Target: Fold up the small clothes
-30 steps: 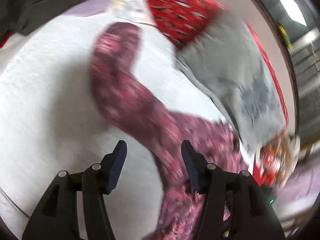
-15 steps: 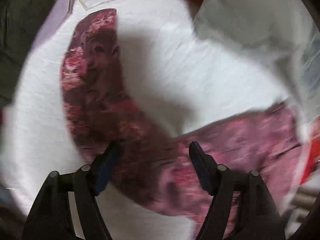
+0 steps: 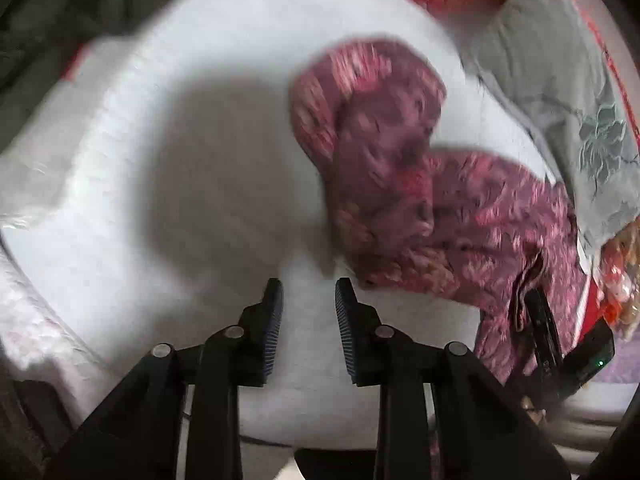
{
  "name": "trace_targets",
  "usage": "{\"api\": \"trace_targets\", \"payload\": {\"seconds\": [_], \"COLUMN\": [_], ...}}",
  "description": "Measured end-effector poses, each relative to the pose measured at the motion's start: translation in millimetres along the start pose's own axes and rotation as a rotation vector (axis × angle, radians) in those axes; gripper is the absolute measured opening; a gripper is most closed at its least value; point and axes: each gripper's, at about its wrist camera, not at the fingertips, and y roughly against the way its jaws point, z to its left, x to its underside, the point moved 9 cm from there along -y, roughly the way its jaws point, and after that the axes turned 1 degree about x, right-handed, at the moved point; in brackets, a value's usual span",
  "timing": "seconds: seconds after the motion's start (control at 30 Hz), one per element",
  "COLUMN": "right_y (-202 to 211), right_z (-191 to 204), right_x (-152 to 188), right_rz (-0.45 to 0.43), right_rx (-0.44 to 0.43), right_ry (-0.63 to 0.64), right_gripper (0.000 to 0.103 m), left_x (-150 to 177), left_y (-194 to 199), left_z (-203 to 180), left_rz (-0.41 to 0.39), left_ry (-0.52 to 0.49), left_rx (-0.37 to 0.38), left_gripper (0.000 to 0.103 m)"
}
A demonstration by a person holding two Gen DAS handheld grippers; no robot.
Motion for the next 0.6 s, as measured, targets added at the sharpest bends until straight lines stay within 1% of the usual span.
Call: {"api": "trace_targets", "payload": {"seconds": [0.07, 0.13, 0.17, 0.2, 0.23, 0.27, 0.3, 0.37, 0.47, 0.5, 0.6], "right_y": [0, 0, 0, 0, 0, 1, 1, 1, 2, 3, 3], "right_z": [0, 0, 0, 0, -1, -1, -2, -3, -4, -5, -6], "right_x": [0, 0, 0, 0, 0, 0, 0, 0, -1, -1, -1], "right_rz": [0.0, 0.0, 0.0, -0.001, -0.001, -0.001, -0.002, -0.005, -0.008, -0.01, -0.013], "right_rx": [-0.003, -0.005, -0.007, -0.008, -0.011, -0.017, -0.022, -0.037, -0.061, -0.068, -0.085], "right_ry": [-0.001, -0.002, -0.002, -0.003, -0.005, -0.008, -0.012, -0.024, -0.045, -0.051, -0.064], "right_gripper": [0.054, 0.054, 0.054, 0.054, 0.054, 0.054, 0.054, 0.054, 0.054, 0.054, 0.054], "left_x": [-14, -31, -42, -54, -63, -76, -85, -101, -115, -118, -121], "left_y": [14, 22, 23, 24, 21, 15, 10, -8, -42, -52, -75], "left_z": [-4, -16, -30, -42, -52, -69, -82, -97, -106, -104, -83], "left_rz": [-0.053, -0.08, -0.093, -0.096, -0.1, -0.106, -0.108, -0.091, -0.021, -0.005, 0.03], "left_ry": [-0.035, -0.066, -0.108, -0.148, -0.187, -0.249, -0.291, -0.334, -0.3, -0.285, -0.279], "left_rx": [-0.021, -0.046, -0.065, -0.095, -0.131, -0.184, -0.233, -0.323, -0.335, -0.357, -0.459], "left_gripper": [0.031, 0.052, 0.057, 0.064, 0.067, 0.069, 0.075, 0.077, 0.077, 0.077, 0.078]}}
